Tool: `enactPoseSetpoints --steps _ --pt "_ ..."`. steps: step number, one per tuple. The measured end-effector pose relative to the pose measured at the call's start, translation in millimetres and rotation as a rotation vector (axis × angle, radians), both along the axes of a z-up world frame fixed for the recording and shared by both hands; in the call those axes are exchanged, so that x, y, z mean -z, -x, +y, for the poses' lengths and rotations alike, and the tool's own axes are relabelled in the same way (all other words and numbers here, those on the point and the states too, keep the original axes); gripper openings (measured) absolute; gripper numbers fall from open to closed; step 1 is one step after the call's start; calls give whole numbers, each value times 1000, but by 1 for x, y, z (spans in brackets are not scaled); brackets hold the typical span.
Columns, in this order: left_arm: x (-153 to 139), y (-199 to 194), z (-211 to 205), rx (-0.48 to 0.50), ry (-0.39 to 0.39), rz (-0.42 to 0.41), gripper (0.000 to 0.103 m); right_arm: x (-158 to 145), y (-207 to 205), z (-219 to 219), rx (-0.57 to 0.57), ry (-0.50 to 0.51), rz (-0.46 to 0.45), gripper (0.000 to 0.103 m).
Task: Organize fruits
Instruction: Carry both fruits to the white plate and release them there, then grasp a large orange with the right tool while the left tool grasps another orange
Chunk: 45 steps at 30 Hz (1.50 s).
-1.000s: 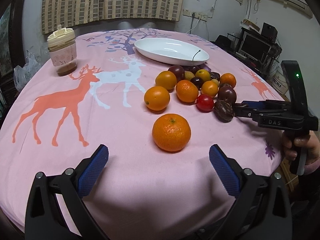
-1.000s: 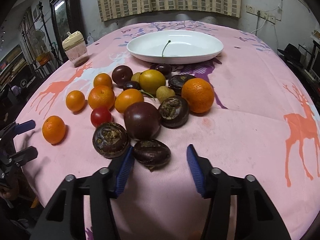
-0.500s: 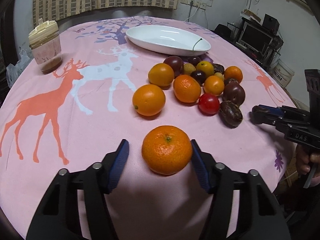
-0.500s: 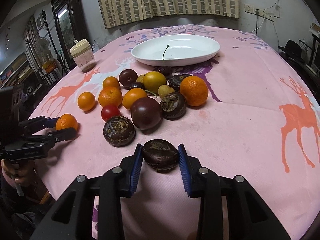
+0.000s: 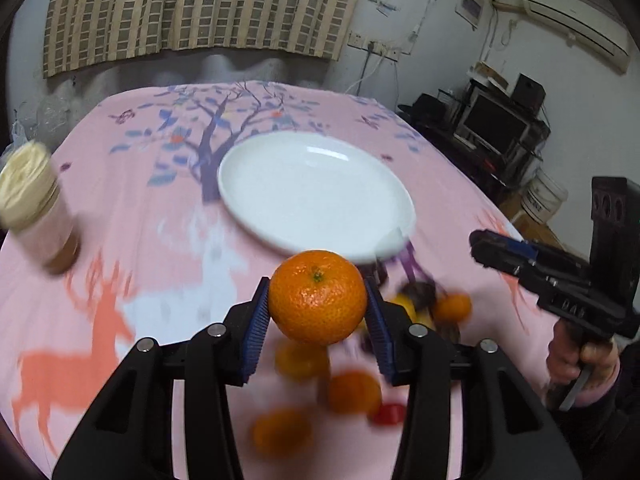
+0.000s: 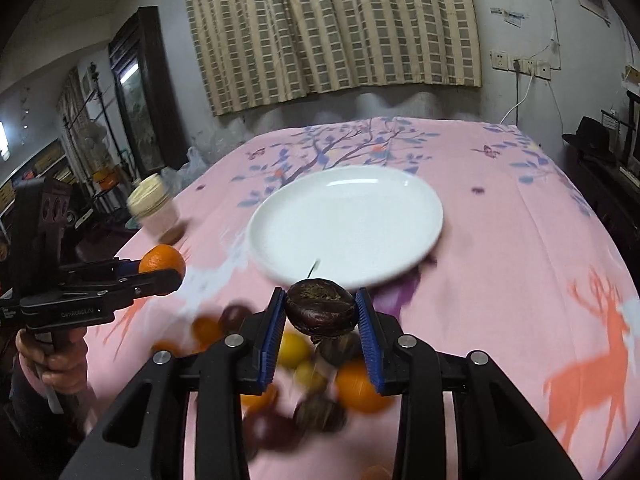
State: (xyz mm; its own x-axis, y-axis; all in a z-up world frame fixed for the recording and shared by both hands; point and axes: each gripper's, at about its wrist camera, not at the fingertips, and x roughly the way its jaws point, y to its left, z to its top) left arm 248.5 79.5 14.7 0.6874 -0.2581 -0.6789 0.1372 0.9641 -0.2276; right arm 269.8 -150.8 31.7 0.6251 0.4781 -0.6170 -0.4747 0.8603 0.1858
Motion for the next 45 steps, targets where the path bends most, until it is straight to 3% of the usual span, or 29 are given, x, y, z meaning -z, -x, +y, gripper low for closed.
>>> enactPoseSetpoints --steps 5,11,12,13,15,18,20,25,30,34,36,45 --pt "12 -96 -4 -65 -23 82 45 22 -92 31 56 97 79 36" --pt "40 -135 -13 -62 -63 170 45 57 -138 47 43 147 162 36" --pt "43 -138 -14 -59 -73 176 47 60 -139 48 40 151 167 36" --pt "44 -137 -13 -61 -79 171 60 61 -138 48 38 155 169 40" --pt "39 -131 -10 -90 -92 138 82 61 -134 46 25 140 183 57" --pt "19 -111 -3 -96 -89 79 85 49 -123 34 32 85 177 61" --pt "7 -90 3 -100 -73 39 96 40 -108 23 39 40 144 65" --pt "8 -27 22 -117 -46 0 96 42 -57 -9 53 -41 107 67" --pt "37 24 55 -209 46 33 96 59 -30 -32 41 -121 197 67" --pt "48 45 73 -205 147 51 96 73 -20 -34 6 -153 262 67" --pt "51 48 75 -216 140 59 96 78 -17 -32 3 -129 275 67" --pt "51 52 57 -194 15 39 96 88 -11 -31 -7 -103 325 46"
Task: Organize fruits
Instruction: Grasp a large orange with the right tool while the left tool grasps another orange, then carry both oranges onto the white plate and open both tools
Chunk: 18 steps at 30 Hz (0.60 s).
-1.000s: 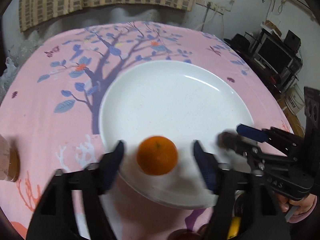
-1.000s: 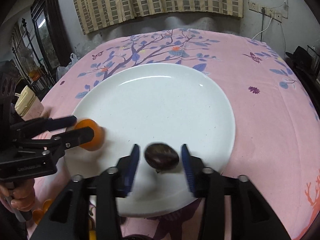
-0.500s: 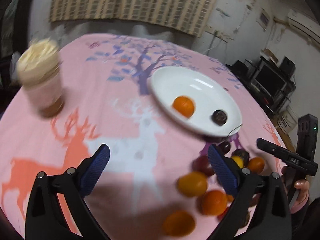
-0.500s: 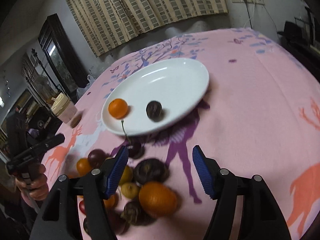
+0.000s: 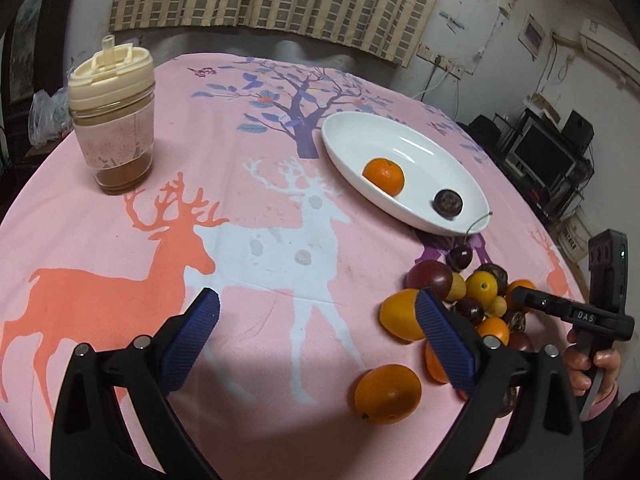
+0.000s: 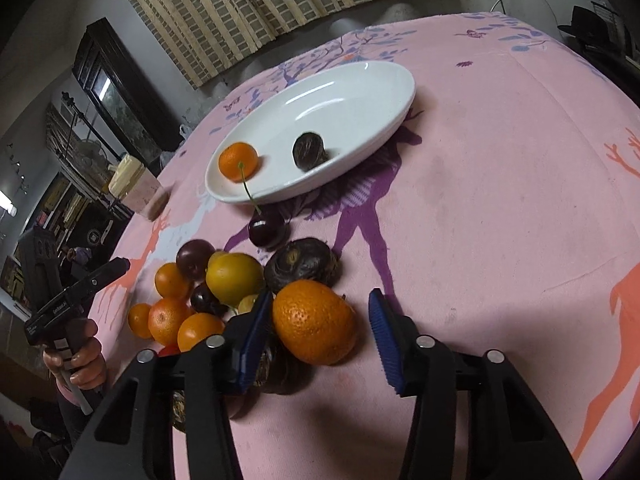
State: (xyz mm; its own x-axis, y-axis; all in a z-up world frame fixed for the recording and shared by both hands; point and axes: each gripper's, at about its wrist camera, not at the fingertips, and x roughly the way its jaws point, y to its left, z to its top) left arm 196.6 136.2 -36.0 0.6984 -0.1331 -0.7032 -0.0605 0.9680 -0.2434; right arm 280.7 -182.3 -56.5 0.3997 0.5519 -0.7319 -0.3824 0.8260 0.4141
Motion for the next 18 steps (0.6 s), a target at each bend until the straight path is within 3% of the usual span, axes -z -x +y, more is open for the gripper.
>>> enactPoseSetpoints --steps 1,4,6,8,10,12,18 --pt "0 0 -2 6 -12 0 96 0 1 0 -7 -3 0 41" --pt "0 2 -8 55 -6 0 96 0 3 -3 -7 -21 3 40" --pt "2 7 -15 129 15 5 96 0 2 -7 2 -48 14 40" --pt "4 14 -27 189 -13 8 93 0 1 -11 14 -65 18 40" --pt "7 22 -39 247 -55 18 79 0 1 -12 19 -67 18 40" --pt "10 26 -47 275 -82 32 73 0 1 -13 19 -66 17 40" --pt "19 26 -49 265 -131 86 53 0 1 -13 20 -68 18 40"
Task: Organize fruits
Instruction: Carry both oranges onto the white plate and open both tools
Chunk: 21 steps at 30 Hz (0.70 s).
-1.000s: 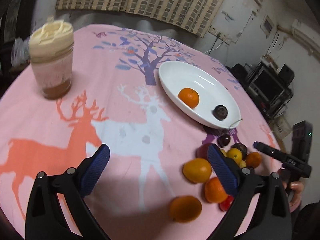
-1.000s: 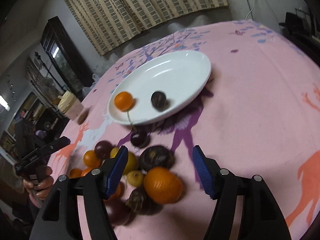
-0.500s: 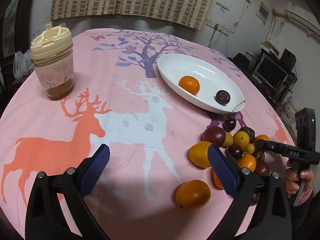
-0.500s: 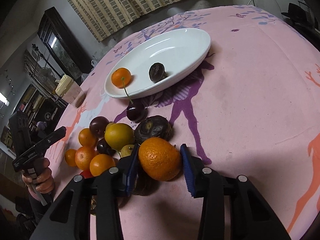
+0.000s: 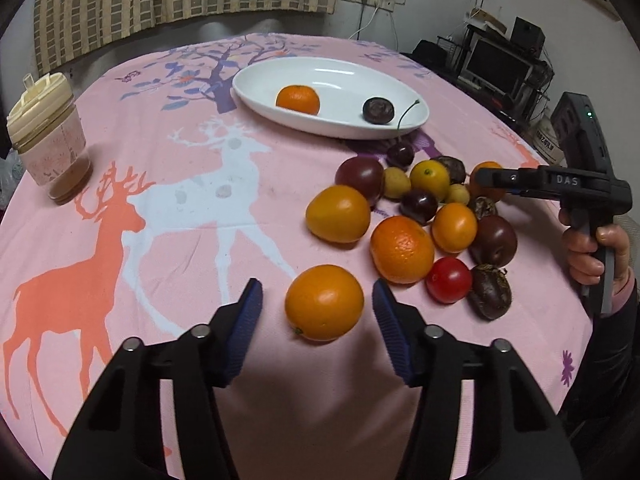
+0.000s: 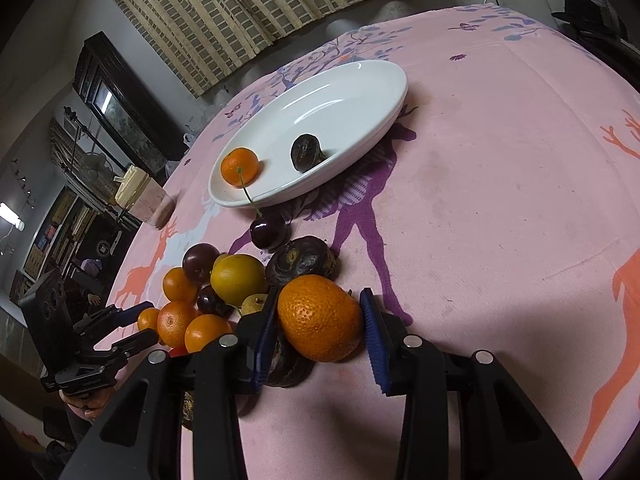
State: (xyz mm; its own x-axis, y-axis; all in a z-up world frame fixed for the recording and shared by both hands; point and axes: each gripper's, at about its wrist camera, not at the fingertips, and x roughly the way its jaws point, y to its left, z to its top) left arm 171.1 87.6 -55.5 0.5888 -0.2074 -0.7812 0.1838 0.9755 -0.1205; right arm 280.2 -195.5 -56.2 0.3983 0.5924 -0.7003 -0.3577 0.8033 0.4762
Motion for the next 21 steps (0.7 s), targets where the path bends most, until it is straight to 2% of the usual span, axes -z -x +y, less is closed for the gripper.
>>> enactPoseSetpoints --steps 5,6,9,13,17,21 --pt "4 -2 -2 6 -15 21 45 0 -1 -2 7 -3 2 40" --pt "4 -2 -4 19 -14 22 39 0 -1 -3 9 -3 2 40" --pt "3 -1 -7 22 -29 15 39 0 -1 -3 13 -3 -2 40" --pt "-15 -9 -1 12 26 -19 39 -7 1 -8 27 -37 -39 40" --pt "-58 -48 -3 0 77 -110 39 -30 -13 -5 61 -48 -99 40" --pt "-75 -115 -24 -22 70 -125 39 -57 -51 9 96 -40 -174 40"
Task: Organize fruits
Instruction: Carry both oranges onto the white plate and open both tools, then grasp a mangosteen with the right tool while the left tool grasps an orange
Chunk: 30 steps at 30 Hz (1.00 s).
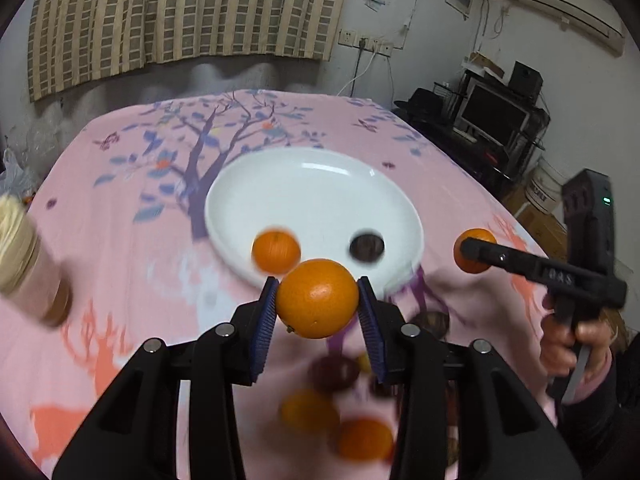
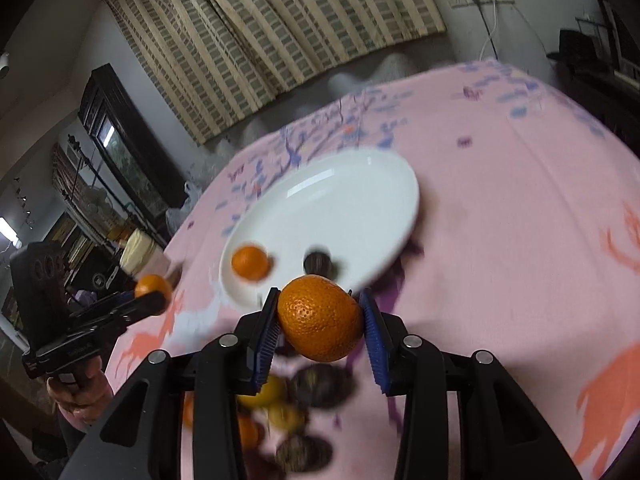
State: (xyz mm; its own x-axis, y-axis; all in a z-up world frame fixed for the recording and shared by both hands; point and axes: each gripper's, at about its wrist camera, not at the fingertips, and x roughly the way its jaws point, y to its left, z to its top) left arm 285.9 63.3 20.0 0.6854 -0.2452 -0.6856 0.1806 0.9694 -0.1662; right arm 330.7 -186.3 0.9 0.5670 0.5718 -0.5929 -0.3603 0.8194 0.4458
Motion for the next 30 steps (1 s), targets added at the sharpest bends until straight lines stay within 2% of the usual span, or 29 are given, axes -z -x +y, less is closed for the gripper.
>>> enactPoseSetpoints --steps 2,5,9,11,12,13,15,17,19,21,27,30 --pt "3 -35 -12 -24 -15 17 39 -5 -28 13 16 39 -30 40" --pt "16 -78 -28 -49 -50 66 39 1 -63 26 35 85 -19 40" --pt "37 -103 -34 -61 -78 145 39 20 -90 41 28 127 23 40" --pt "39 -104 -34 -60 -92 131 39 25 -93 46 9 132 26 42" --pt "38 -104 -34 -58 -92 133 44 27 -91 47 6 137 26 42" --pt "36 -101 -32 -56 -78 129 63 27 -89 48 -2 145 31 49" --pt "28 -92 -27 -97 -63 85 87 24 -84 47 -12 124 23 52" --pt "17 -77 -23 -121 -76 24 89 18 -72 43 -21 105 -3 54" --pt "9 -61 -20 -120 -90 -7 94 13 -59 40 -16 117 -36 55" --pt "7 -45 -14 -138 -99 -25 95 13 -48 38 -9 128 -45 55" --pt "27 0 12 -201 -158 6 95 11 -3 25 -5 84 -48 56" --pt "30 20 30 -236 -116 7 95 11 33 19 8 80 -72 56"
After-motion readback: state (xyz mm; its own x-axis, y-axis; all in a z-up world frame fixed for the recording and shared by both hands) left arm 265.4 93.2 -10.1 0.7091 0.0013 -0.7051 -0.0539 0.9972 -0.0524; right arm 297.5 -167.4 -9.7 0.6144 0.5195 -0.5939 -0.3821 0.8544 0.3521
